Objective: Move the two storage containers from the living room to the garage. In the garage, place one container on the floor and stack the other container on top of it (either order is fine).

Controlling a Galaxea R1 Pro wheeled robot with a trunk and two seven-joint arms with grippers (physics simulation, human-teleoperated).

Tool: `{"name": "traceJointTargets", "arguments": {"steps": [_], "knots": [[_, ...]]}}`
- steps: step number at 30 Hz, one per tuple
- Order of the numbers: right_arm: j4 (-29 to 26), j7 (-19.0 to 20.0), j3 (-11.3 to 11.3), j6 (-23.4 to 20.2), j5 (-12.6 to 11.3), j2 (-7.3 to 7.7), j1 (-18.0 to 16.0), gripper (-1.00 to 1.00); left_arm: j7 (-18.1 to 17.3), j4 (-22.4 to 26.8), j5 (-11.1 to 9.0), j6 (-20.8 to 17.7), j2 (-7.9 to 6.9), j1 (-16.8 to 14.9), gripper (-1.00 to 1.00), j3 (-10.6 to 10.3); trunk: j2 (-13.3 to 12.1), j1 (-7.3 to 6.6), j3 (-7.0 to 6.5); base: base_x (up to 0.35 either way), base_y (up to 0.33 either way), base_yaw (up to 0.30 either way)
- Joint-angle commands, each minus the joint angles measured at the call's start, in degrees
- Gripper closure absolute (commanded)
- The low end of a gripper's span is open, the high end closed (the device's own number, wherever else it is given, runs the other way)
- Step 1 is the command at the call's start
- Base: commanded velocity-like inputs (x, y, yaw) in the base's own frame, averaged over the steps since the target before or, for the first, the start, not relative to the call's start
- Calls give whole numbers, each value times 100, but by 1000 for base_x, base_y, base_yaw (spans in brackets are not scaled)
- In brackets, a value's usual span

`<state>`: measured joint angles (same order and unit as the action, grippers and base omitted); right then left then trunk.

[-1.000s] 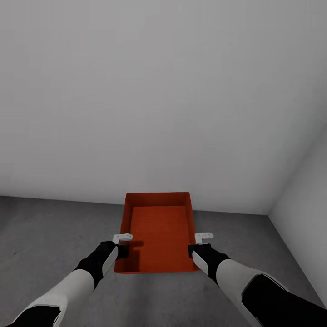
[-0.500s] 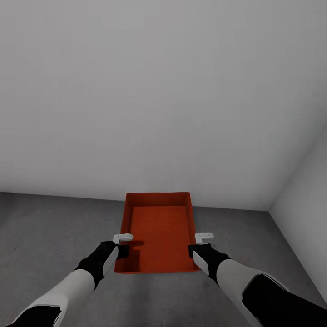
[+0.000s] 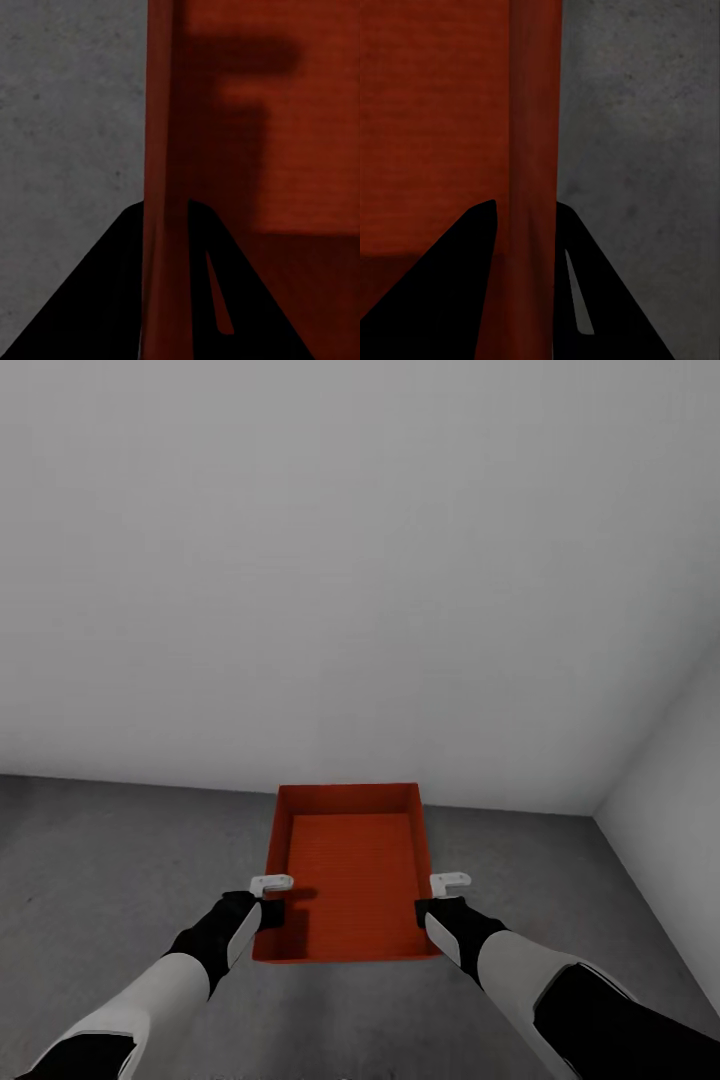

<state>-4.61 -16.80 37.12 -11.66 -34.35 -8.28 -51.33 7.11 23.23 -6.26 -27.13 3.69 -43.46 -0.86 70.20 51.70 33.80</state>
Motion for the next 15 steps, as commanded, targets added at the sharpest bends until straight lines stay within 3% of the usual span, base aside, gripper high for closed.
{"name": "traceJointTargets", "arguments": {"steps": [1,15], "knots": [[-189,-394,-29,-34,100,-3,-8,100,71,-7,-78,-29,27,4,100,-89,45,22,33,0,0,0],[-189,-394,-29,-38,104,-7,-8,100,71,-9,-78,-29,27,4,100,-89,607,330,413,0,0,0]]}}
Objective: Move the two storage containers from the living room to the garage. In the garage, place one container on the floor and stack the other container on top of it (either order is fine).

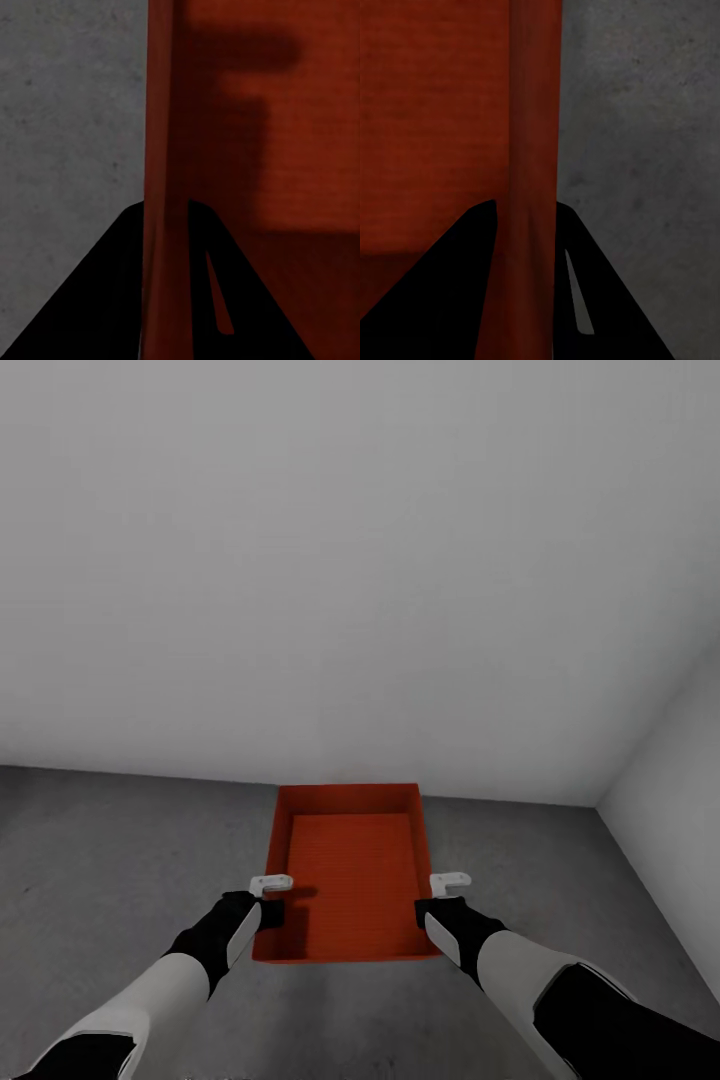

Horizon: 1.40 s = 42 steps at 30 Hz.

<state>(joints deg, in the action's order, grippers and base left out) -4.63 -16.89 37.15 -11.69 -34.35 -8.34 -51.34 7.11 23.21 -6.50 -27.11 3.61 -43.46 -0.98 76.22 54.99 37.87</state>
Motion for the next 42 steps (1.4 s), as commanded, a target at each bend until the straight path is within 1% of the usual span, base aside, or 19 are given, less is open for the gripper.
{"name": "traceJointTargets", "arguments": {"steps": [1,42], "knots": [[-188,-385,-32,-33,104,-1,-7,100,71,-8,-53,-31,35,4,100,-78,45,22,33,0,0,0],[-188,-385,-32,-29,103,7,-7,100,71,-10,-53,-31,35,4,100,-78,1689,923,1146,0,0,0]]}}
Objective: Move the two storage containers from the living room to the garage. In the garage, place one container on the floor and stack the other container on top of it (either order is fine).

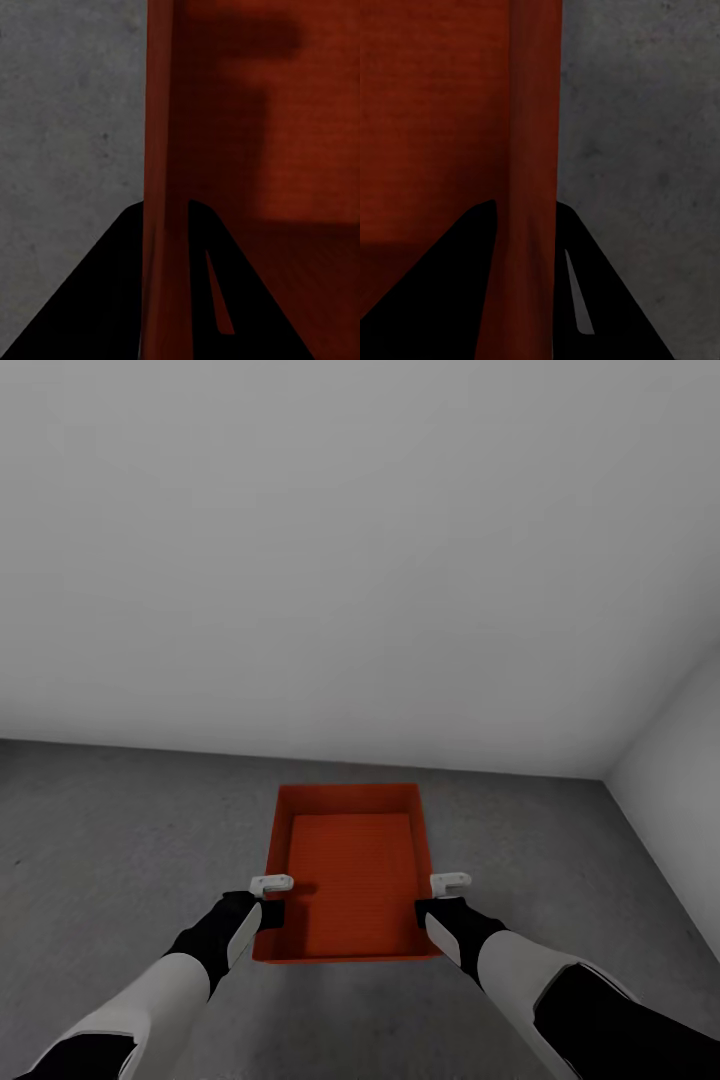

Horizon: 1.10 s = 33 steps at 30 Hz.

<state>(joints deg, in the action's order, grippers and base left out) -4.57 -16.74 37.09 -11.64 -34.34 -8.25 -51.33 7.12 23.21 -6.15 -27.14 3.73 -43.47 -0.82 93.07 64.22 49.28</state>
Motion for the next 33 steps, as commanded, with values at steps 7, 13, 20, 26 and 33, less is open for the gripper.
{"name": "traceJointTargets", "arguments": {"steps": [7,13,20,26,33], "knots": [[-193,-401,-26,-31,103,-1,-8,100,70,-9,-89,-28,22,5,100,-94,284,154,195,0,0,0],[-193,-401,-26,47,103,-1,-8,100,75,-9,-89,-28,22,5,100,-94,525,285,358,0,0,0],[-193,-401,-26,95,103,-1,-8,100,76,-9,-89,-28,23,5,100,-94,806,439,548,0,0,0],[-193,-401,-26,94,103,-1,-8,100,74,-9,-89,-28,23,5,100,-94,1046,571,711,0,0,0],[-193,-401,-26,97,103,-1,-8,100,72,-9,-89,-28,26,5,100,-94,1327,725,900,0,0,0]]}}
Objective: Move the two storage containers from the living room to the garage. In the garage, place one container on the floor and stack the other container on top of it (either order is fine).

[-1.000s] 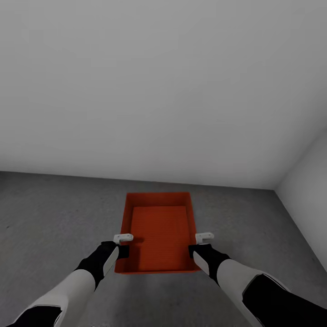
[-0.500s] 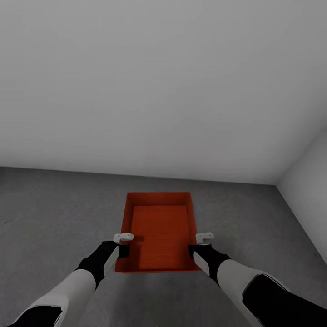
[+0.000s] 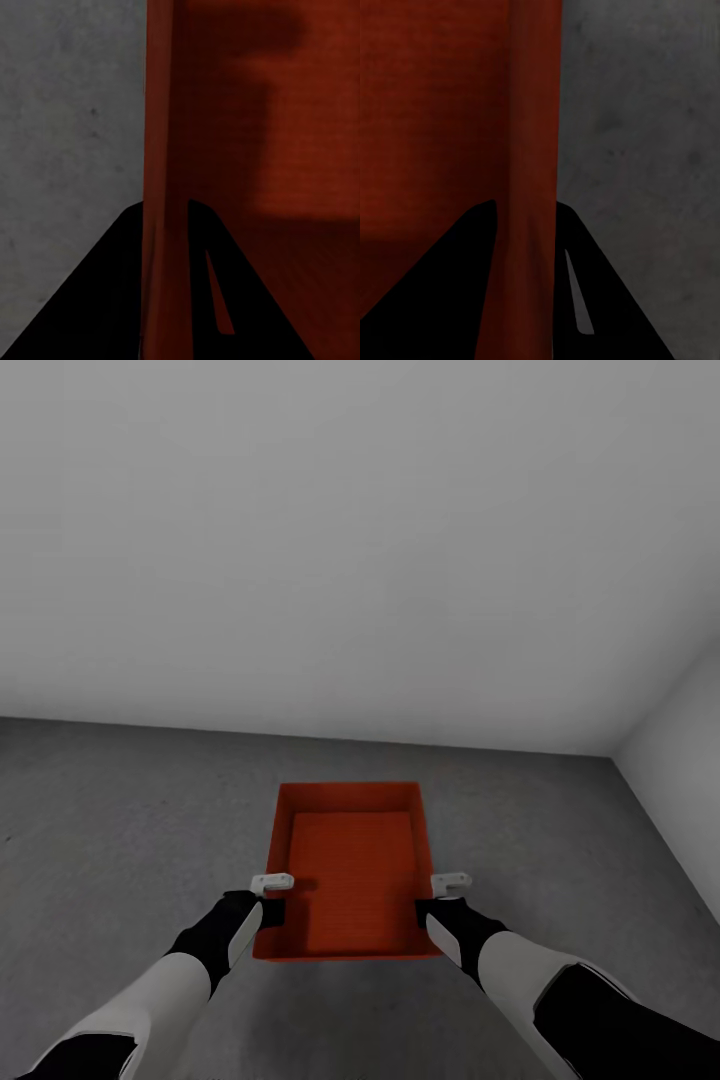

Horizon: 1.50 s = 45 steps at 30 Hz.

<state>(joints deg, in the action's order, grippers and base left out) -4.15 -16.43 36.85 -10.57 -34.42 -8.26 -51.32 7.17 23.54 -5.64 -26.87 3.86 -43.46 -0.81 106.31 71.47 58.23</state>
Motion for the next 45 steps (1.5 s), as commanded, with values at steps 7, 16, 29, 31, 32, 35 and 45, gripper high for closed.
{"name": "traceJointTargets", "arguments": {"steps": [7,16,29,31,32,35,45], "knots": [[-235,-431,-3,-14,111,0,-10,100,68,-42,-139,-55,11,4,100,-95,284,154,195,0,0,0],[-235,-431,-3,-13,111,0,-10,100,72,-42,-139,-55,14,4,100,-95,645,351,439,0,0,0],[-235,-431,-3,-15,111,5,-10,100,70,-42,-139,-55,12,4,100,-95,1166,637,791,0,0,0],[-235,-431,-3,-15,111,3,-10,100,73,-42,-139,-55,12,4,100,-95,1247,681,846,0,0,0],[-235,-431,-3,-15,111,3,-10,100,72,-42,-139,-55,11,4,100,-95,1287,703,873,0,0,0],[-235,-431,-3,-15,111,4,-10,100,69,-42,-139,-55,12,4,100,-95,1327,725,918,0,0,0],[-235,-411,-10,-21,111,8,-10,100,66,-42,-139,-55,10,4,100,-95,1327,725,976,0,0,0]]}}
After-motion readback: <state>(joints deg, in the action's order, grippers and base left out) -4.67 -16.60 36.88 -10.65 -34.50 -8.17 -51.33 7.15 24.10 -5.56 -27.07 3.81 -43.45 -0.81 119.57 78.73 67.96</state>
